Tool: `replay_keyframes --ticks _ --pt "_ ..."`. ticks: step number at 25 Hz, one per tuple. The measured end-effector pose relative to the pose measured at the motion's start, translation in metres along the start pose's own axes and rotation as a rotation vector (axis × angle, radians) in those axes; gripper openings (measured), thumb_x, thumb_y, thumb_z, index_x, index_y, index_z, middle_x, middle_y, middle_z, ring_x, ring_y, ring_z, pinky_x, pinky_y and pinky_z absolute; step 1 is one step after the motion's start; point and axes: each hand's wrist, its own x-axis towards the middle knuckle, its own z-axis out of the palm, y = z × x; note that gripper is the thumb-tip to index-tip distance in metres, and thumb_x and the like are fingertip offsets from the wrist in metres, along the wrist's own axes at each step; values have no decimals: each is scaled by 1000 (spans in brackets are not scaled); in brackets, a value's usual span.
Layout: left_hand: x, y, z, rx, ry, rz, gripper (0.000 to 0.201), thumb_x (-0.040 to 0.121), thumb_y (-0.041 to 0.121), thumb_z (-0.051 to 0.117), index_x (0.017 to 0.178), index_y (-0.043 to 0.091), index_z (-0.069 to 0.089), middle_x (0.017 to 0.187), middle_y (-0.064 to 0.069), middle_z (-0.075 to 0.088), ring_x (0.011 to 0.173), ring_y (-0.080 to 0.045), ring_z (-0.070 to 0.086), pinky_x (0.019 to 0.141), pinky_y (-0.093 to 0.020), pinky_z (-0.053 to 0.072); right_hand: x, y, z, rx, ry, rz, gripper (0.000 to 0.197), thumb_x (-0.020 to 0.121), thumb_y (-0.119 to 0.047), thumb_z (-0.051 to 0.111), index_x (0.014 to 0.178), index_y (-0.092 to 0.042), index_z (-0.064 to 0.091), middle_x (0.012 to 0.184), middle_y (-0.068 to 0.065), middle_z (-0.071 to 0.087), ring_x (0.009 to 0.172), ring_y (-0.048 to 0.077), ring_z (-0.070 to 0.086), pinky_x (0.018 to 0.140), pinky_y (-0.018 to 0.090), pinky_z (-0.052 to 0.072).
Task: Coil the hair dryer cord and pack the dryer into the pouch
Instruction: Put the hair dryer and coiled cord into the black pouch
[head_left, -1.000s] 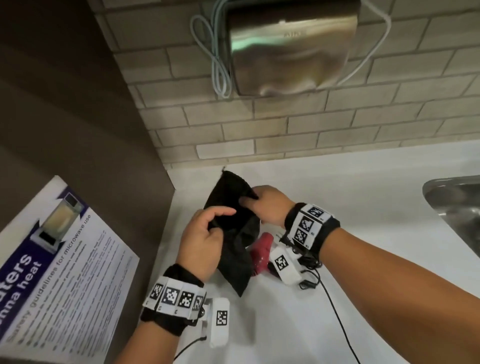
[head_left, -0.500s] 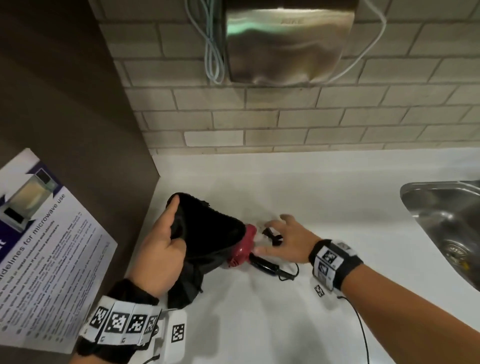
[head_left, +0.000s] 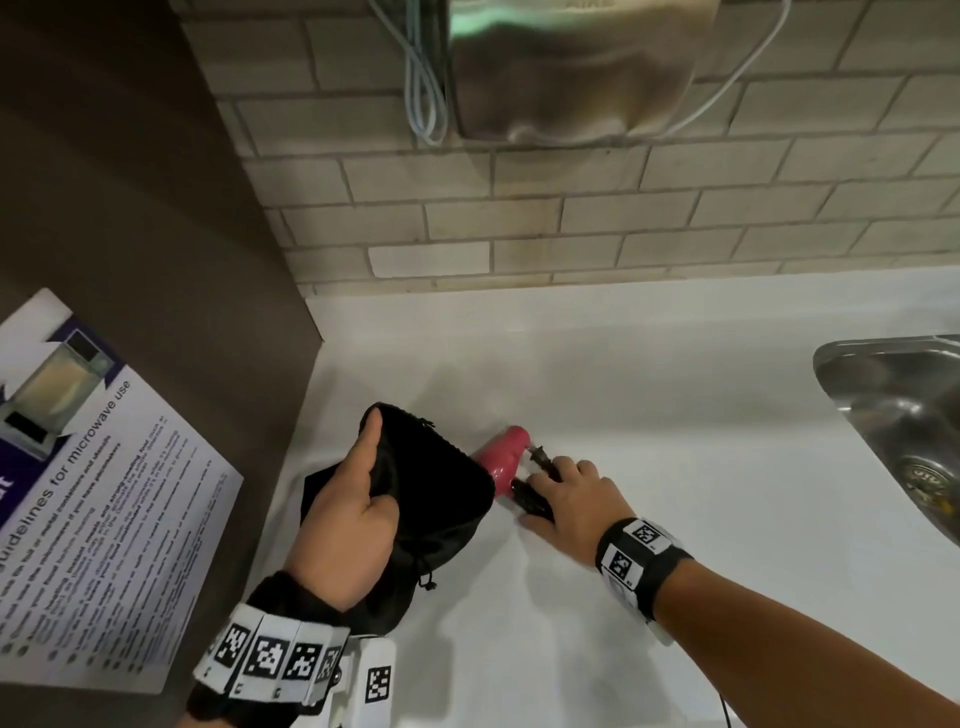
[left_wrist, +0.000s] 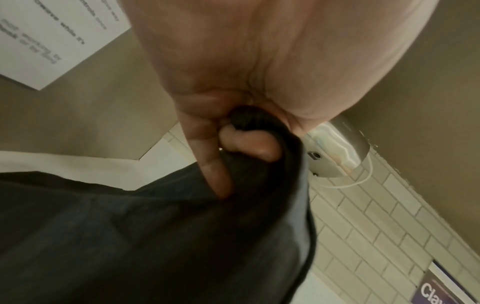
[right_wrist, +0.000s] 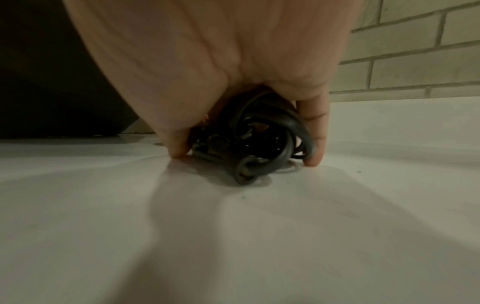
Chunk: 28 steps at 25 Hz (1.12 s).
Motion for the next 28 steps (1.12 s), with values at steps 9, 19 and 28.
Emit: replay_keyframes --ticks 9,19,28 --pt "31 -5 5 -94 22 4 79 89 20 46 158 49 21 88 19 47 80 -1 47 72 -20 39 17 18 -44 546 -46 156 26 84 -57 70 94 -34 64 86 -6 68 77 20 70 68 34 57" --pt "52 44 11 -320 -24 76 77 83 -5 42 149 33 51 133 8 67 119 -8 65 112 -33 45 -43 5 -167 1497 -348 -379 10 91 -21 73 100 -18 72 125 27 68 87 36 67 73 46 60" --pt "39 70 7 10 -67 426 89 87 -2 45 148 62 35 136 10 67 117 -21 67 105 -39 54 -40 -9 -169 1058 -439 -69 38 97 -41 70 106 -4 67 82 15 69 54 26 67 51 33 59"
